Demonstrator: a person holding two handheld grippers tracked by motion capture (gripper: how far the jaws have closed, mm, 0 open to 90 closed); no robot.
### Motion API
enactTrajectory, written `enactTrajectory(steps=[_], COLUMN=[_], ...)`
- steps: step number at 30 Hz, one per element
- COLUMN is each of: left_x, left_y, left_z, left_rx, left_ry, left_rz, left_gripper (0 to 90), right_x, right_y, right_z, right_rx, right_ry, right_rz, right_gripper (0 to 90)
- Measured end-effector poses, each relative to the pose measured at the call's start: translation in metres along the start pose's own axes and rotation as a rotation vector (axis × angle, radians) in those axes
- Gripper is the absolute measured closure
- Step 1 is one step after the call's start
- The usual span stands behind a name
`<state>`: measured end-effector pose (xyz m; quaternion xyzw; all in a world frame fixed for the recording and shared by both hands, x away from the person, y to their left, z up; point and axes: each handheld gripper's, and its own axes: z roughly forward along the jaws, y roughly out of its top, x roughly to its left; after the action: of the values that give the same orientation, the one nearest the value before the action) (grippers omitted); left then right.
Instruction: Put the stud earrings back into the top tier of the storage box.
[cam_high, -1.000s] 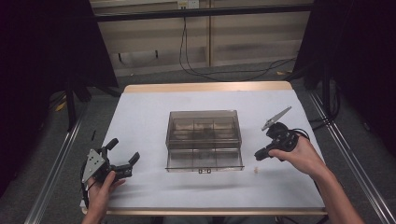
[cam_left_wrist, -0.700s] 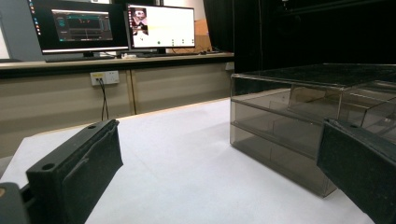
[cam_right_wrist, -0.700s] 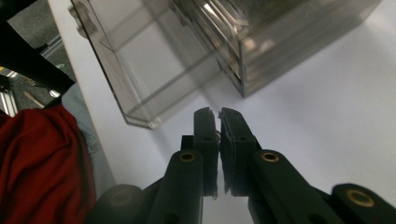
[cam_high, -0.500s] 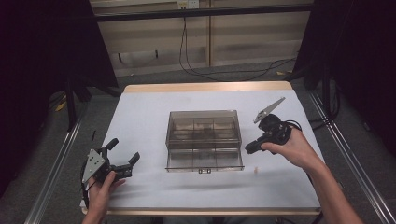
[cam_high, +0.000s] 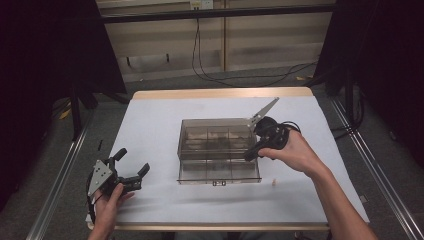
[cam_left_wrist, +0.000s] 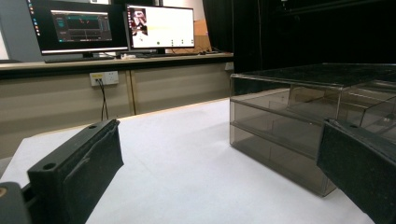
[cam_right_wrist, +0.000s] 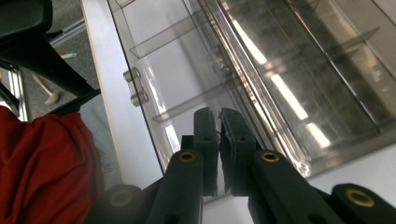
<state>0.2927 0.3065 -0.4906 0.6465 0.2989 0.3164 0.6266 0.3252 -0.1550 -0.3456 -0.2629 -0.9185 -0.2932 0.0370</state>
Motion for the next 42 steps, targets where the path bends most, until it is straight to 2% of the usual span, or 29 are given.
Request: enactTrajectory(steps=[8, 15, 18, 19, 22, 25, 28, 30, 31, 33, 37, 38, 40, 42], left_x=[0.000, 0.000, 0.000, 0.000, 0.000, 0.000, 0.000, 0.000, 0.000, 0.000, 0.000, 0.000, 0.000, 0.000], left_y=[0.000, 0.000, 0.000, 0.000, 0.000, 0.000, 0.000, 0.000, 0.000, 0.000, 0.000, 0.000, 0.000, 0.000], left_z=[0.000, 0.000, 0.000, 0.000, 0.000, 0.000, 0.000, 0.000, 0.000, 0.000, 0.000, 0.000, 0.000, 0.000], left_rx=[-0.001, 0.000, -0.001, 0.000, 0.000, 0.000, 0.001, -0.001, -0.001, 0.001, 0.000, 0.002, 0.000, 0.002], left_ry=[0.000, -0.001, 0.000, -0.001, -0.001, 0.003, 0.000, -0.002, -0.002, 0.000, 0.008, 0.008, 0.009, 0.007], left_rz=[0.002, 0.000, 0.001, 0.000, 0.001, 0.011, 0.006, 0.001, 0.001, 0.006, 0.003, 0.002, 0.007, 0.002], left_gripper=[0.4, 0.4, 0.4, 0.4, 0.4, 0.5, 0.5, 0.5, 0.5, 0.4, 0.4, 0.4, 0.4, 0.4], right_x=[0.010, 0.014, 0.017, 0.019, 0.020, 0.022, 0.023, 0.025, 0.025, 0.029, 0.029, 0.030, 0.029, 0.028], right_y=[0.031, 0.044, 0.050, 0.054, 0.056, 0.061, 0.064, 0.069, 0.069, 0.074, 0.076, 0.076, 0.077, 0.078], right_z=[0.009, 0.020, 0.026, 0.029, 0.033, 0.043, 0.048, 0.054, 0.054, 0.061, 0.067, 0.069, 0.074, 0.080], right_rx=[0.028, 0.052, 0.087, 0.107, 0.129, 0.187, 0.204, 0.241, 0.241, 0.275, 0.289, 0.296, 0.318, 0.370], right_ry=[0.003, 0.006, 0.003, 0.023, 0.025, 0.011, 0.010, 0.012, 0.012, -0.002, -0.002, -0.007, -0.008, -0.008], right_rz=[-0.049, -0.075, -0.077, -0.086, -0.099, -0.091, -0.093, -0.117, -0.117, -0.126, -0.144, -0.130, -0.136, -0.146], right_gripper=[85.7, 85.8, 85.8, 85.6, 85.7, 85.5, 85.5, 85.5, 85.5, 85.3, 85.4, 85.5, 85.6, 85.8])
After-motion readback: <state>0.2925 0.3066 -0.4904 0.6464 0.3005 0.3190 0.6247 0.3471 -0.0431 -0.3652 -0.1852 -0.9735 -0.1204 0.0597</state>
